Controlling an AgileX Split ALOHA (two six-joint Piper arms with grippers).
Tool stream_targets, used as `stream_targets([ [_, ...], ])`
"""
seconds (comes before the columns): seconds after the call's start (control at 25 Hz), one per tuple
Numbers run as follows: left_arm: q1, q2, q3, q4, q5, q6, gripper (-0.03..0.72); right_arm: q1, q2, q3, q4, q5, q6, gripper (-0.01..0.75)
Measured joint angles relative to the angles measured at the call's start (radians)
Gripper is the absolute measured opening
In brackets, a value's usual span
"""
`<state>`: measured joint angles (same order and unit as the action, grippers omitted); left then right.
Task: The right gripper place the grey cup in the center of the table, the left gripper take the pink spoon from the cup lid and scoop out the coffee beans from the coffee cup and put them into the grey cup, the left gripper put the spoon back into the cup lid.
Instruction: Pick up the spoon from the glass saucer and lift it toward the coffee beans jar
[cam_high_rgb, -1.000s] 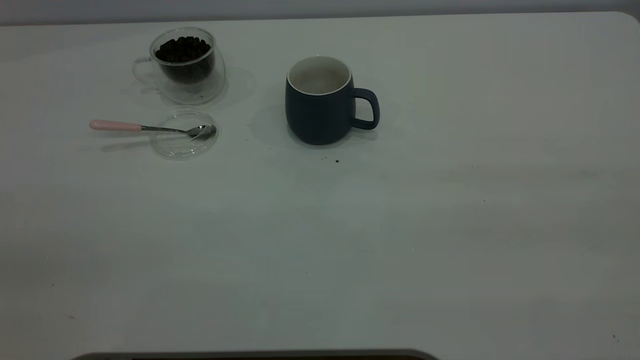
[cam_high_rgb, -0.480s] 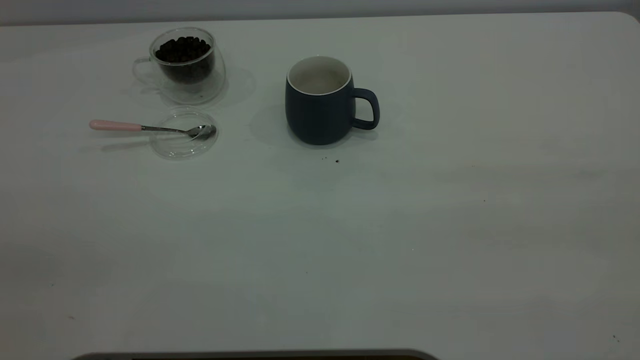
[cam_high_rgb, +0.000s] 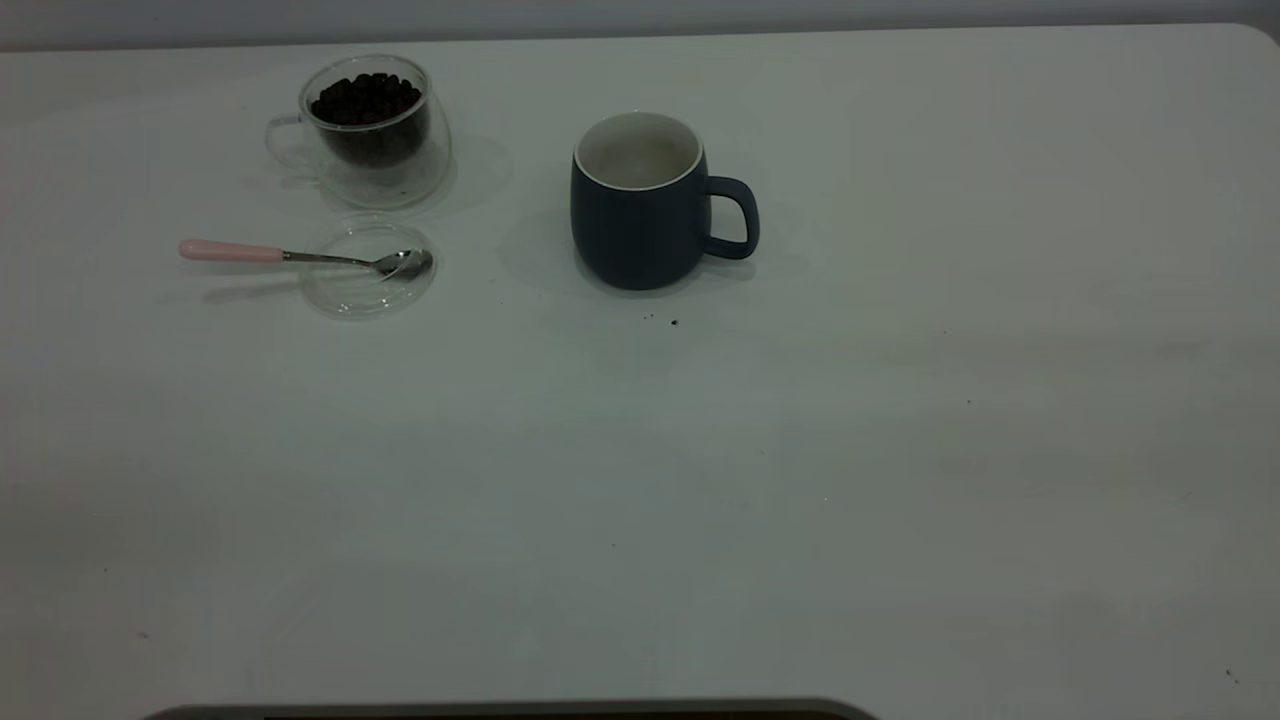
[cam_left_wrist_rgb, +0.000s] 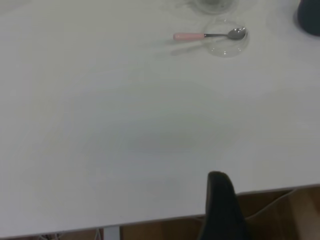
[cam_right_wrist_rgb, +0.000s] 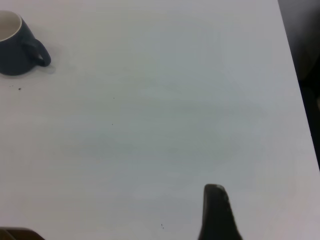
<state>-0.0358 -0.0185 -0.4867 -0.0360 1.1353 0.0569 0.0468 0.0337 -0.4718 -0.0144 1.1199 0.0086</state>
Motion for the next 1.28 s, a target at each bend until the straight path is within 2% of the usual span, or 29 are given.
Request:
stream_targets([
  [0.2, 0.000, 0.133, -0.035, 0.049, -0.083, -0.096, 0.528, 0.000, 0.000, 0.000, 0.000, 0.000, 0.000, 0.529],
  [0.44, 0.000, 0.553, -0.133, 0.073, -0.342, -0.233, 0.527, 0.000, 0.000, 0.000, -0.001, 0.000, 0.000, 0.529],
  [0.56, 0.000, 0.778, -0.184, 0.163, -0.437, -0.355, 0.527, 0.000, 0.000, 0.000, -0.001, 0.000, 0.000, 0.529],
  [0.72, 0.000, 1.061, -0.262, 0.284, -0.488, -0.522, 0.527, 0.000, 0.000, 0.000, -0.001, 0.000, 0.000, 0.529],
  [0.84, 0.026, 1.268, -0.342, 0.319, -0.508, -0.555, 0.527, 0.000, 0.000, 0.000, -0.001, 0.000, 0.000, 0.529],
  [1.04, 0.160, 1.572, -0.496, 0.224, -0.522, -0.462, 0.527, 0.000, 0.000, 0.000, -0.001, 0.000, 0.000, 0.529],
  [1.2, 0.267, 1.822, -0.630, -0.019, -0.506, -0.222, 0.527, 0.000, 0.000, 0.000, -0.001, 0.000, 0.000, 0.529],
  [1.28, 0.308, 1.932, -0.697, -0.158, -0.481, -0.036, 0.527, 0.000, 0.000, 0.000, -0.001, 0.000, 0.000, 0.529],
])
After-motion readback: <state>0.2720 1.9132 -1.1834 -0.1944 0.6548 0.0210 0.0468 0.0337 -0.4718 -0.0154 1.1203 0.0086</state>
